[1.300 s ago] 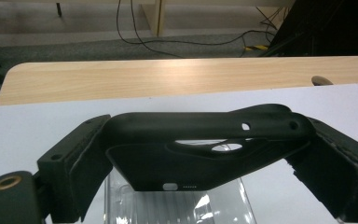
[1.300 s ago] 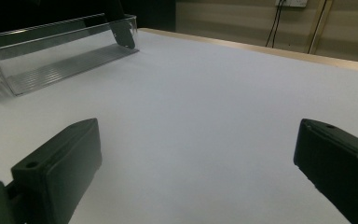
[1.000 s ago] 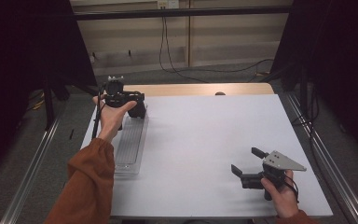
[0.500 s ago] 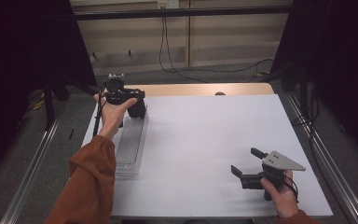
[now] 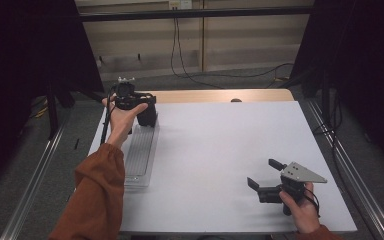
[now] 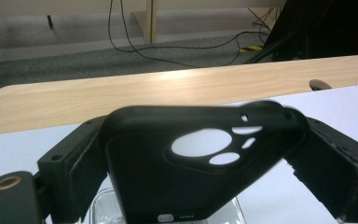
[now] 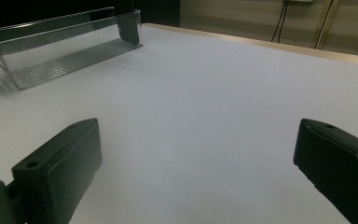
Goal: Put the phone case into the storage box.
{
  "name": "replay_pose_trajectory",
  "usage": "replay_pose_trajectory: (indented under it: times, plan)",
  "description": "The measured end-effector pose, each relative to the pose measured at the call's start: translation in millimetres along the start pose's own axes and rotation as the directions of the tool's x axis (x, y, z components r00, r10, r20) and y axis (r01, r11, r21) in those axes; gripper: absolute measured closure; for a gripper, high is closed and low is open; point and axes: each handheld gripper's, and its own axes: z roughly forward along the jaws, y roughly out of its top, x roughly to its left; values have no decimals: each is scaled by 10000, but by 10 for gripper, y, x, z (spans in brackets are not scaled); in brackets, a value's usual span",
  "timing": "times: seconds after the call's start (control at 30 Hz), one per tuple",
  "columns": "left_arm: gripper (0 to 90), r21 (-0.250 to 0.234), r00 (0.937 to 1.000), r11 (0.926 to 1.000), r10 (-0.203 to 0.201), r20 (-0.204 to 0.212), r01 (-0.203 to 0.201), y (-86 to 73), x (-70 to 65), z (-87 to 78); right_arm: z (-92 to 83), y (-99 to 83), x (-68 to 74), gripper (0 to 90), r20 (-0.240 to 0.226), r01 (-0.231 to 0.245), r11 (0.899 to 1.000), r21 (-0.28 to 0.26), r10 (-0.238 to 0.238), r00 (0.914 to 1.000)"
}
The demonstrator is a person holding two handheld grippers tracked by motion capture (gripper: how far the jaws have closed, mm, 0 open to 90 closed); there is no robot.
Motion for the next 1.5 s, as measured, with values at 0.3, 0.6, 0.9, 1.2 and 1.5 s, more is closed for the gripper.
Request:
replay_pose_trajectory:
  times: [0.3, 0.6, 0.9, 1.2, 1.5]
  plan:
    - [73, -117, 9999, 9999, 104, 12, -104, -7, 8, 43, 0, -5, -5, 4, 8, -10, 10000, -11, 10, 10000]
    - [56, -204, 9997, 9995, 225, 29, -225, -18, 17, 73, 5, -12, -2, 4, -8, -27, 10000, 38, 27, 10000]
    - [46, -479, 9984, 9973, 556, 86, -551, -21, 32, 76, 0, -13, -2, 4, 24, -13, 10000, 18, 13, 10000]
    - [32, -992, 9970, 9921, 776, 16, -771, -9, 51, 46, -23, 2, -6, 3, 124, -16, 9999, -139, 18, 9999]
    - [52, -1154, 9973, 9912, 678, 286, -641, -22, 102, 4, -26, 4, -8, 3, 229, -14, 9998, -207, 18, 9997]
